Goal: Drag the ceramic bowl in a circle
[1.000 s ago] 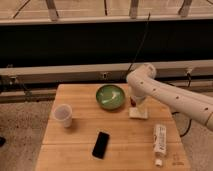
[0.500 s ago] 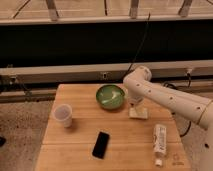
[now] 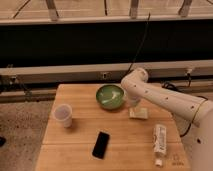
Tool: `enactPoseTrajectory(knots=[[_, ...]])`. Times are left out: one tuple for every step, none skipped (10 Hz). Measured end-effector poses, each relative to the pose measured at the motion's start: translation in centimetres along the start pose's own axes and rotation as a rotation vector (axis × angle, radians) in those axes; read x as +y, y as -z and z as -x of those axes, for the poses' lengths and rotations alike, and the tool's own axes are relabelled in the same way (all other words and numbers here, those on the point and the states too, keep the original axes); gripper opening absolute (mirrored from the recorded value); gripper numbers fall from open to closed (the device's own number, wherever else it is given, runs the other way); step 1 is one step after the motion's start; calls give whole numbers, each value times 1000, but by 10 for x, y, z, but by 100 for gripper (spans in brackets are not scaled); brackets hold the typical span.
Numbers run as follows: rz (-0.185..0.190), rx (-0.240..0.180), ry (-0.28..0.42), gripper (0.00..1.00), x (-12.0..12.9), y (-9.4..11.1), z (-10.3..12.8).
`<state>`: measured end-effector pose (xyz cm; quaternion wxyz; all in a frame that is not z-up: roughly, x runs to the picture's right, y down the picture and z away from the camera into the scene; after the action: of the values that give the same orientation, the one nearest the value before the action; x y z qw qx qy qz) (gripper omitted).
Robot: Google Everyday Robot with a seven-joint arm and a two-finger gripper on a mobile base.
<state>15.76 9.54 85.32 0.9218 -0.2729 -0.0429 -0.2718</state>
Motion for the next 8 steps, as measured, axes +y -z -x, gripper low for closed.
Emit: enactPoseTrajectory(knots=[[4,2,2,80,0,-2,0],[12,2,9,80,-1,-4,3],[12,2,13,80,-4,-6,6],[19,4,15,80,-3,-9,6],[23,5,17,80,-4,-11,7],[25,5,19,80,-4,-12,8],[28,6,24,80,-6,-13,10],[34,8,27,80,-6,-15,11]])
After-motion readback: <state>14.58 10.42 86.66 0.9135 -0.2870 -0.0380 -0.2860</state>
